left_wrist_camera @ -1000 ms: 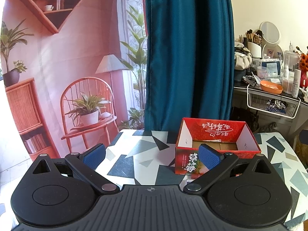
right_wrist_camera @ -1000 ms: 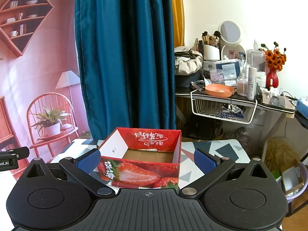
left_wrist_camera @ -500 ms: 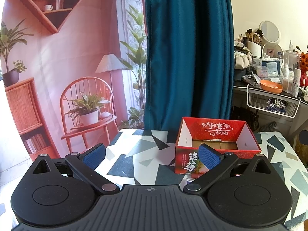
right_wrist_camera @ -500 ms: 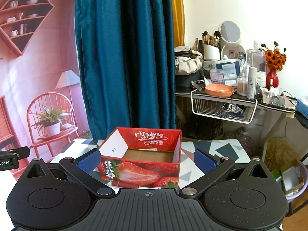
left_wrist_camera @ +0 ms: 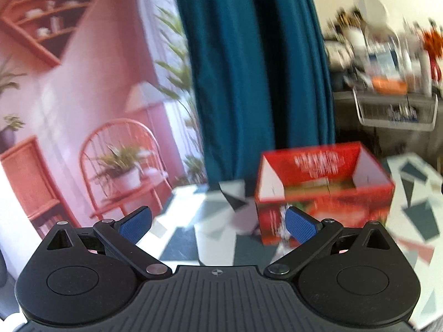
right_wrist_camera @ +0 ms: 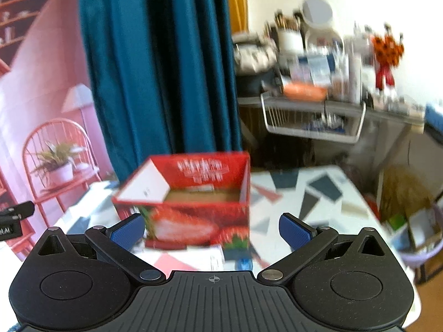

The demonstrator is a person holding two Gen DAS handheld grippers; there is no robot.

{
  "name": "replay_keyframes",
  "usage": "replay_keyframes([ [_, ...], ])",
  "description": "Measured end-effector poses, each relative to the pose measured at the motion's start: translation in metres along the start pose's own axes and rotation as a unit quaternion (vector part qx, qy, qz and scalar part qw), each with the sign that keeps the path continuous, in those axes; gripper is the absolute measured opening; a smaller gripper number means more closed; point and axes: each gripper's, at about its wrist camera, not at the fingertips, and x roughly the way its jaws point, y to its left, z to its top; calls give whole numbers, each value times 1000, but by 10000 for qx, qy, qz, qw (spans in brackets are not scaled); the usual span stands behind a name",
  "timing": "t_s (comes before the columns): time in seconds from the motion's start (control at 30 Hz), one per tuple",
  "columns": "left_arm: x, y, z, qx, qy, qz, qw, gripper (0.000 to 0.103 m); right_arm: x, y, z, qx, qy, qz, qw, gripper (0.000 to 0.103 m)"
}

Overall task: Organize rigid objects
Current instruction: 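Move the left tool down toward the pink flat case on the table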

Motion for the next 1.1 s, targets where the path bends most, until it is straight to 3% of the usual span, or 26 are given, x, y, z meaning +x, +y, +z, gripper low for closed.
replay_keyframes([
  [0.3, 70, -21, -39, 376, 761, -432, 9955, 103, 66, -9, -44, -174, 477, 6, 9987, 103],
  [0.7, 123, -23, -86, 102, 1398, -694, 9877, 103, 126, -21, -112, -441, 648, 0, 9969, 103],
  [0.87, 128, -21, -85, -141, 1385, -997, 9852, 103, 135, -29, -125, -60, 764, 104, 9970, 103],
  [1.1, 139, -30, -87, -207, 1528, -1357, 9787, 103, 140, -24, -134, -112, 1109, 271, 9934, 103],
])
